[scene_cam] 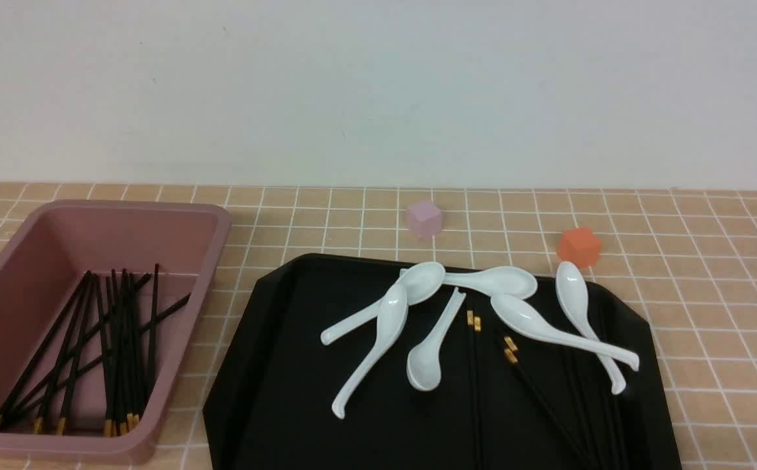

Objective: On brown tablecloth take chopsticks from black tray and put them in box.
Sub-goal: 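Move the gripper over the chopsticks on the black tray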

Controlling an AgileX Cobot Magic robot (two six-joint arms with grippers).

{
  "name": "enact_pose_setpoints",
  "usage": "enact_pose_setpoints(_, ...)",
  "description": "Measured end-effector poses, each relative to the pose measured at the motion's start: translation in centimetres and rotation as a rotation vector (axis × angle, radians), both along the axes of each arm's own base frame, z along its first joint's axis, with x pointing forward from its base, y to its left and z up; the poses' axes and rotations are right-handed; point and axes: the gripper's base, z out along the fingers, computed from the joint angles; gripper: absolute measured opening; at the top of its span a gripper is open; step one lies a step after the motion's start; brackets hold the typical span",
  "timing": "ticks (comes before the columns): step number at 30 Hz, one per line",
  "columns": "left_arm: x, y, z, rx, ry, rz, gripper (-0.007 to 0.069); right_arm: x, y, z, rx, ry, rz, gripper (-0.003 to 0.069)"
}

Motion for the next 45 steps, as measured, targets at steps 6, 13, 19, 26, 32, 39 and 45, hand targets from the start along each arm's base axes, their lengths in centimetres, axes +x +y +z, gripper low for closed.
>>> enact_pose_setpoints(6, 0.00, 0.00, 0.00, 0.000, 0.000, 0.000, 0.0239, 0.00, 0.00, 0.00, 0.000, 0.000, 0.000, 0.0239)
enact_pose_setpoints(13, 0.00, 0.00, 0.00, 0.000, 0.000, 0.000, 0.0239, 0.00, 0.00, 0.00, 0.000, 0.000, 0.000, 0.0239)
enact_pose_setpoints(19, 0.00, 0.00, 0.00, 0.000, 0.000, 0.000, 0.0239, 0.00, 0.00, 0.00, 0.000, 0.000, 0.000, 0.0239)
enact_pose_setpoints(26, 0.00, 0.00, 0.00, 0.000, 0.000, 0.000, 0.0239, 0.00, 0.00, 0.00, 0.000, 0.000, 0.000, 0.0239)
enact_pose_setpoints(32, 0.00, 0.00, 0.00, 0.000, 0.000, 0.000, 0.0239, 0.01, -0.09, 0.02, -0.028, -0.004, -0.002, 0.0239)
enact_pose_setpoints(39, 0.00, 0.00, 0.00, 0.000, 0.000, 0.000, 0.0239, 0.02, -0.13, 0.03, -0.040, -0.005, -0.003, 0.0239)
enact_pose_setpoints(45, 0.00, 0.00, 0.00, 0.000, 0.000, 0.000, 0.0239, 0.02, -0.14, 0.04, -0.043, -0.006, -0.003, 0.0239)
